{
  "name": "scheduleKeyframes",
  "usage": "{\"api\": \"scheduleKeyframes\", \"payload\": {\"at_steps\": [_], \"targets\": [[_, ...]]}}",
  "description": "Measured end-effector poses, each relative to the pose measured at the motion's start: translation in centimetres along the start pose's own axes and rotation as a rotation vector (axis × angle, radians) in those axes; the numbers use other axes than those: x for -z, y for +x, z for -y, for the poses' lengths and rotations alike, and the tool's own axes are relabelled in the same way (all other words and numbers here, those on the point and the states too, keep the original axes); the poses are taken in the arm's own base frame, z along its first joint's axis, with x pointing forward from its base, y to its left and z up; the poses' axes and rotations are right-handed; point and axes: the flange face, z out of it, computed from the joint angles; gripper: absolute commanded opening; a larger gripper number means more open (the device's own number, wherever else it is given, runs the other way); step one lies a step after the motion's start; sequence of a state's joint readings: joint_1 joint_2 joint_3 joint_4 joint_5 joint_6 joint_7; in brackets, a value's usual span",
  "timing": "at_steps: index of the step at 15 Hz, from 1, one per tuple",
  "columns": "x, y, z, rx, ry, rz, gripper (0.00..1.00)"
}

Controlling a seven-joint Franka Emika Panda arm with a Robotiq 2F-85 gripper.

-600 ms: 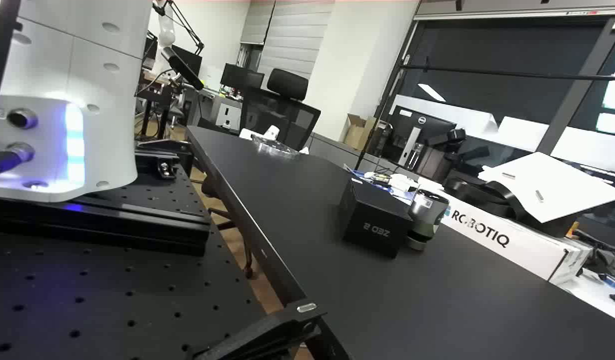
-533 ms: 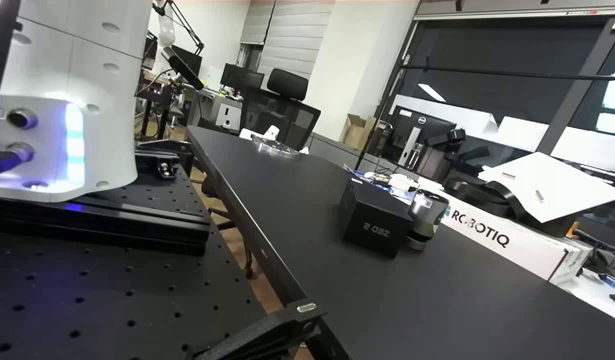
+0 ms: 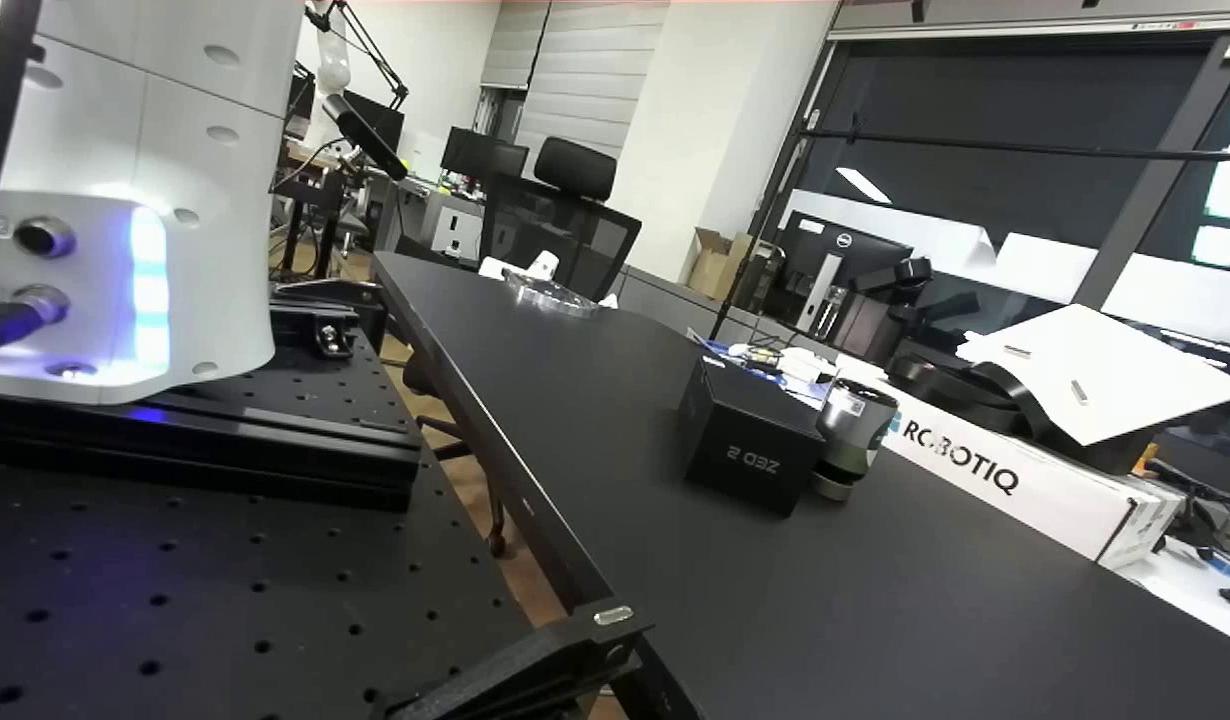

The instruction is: Put the bottle on the box

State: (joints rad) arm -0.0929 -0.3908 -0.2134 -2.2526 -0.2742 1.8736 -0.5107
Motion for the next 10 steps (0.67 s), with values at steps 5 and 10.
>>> {"api": "scheduleKeyframes", "payload": {"at_steps": [5, 10], "targets": [[0.0, 0.0, 0.0, 0.0, 0.0, 0.0, 1.0], [-0.6, 3.1, 0.0, -0.028, 0.036, -0.128, 1.0]]}}
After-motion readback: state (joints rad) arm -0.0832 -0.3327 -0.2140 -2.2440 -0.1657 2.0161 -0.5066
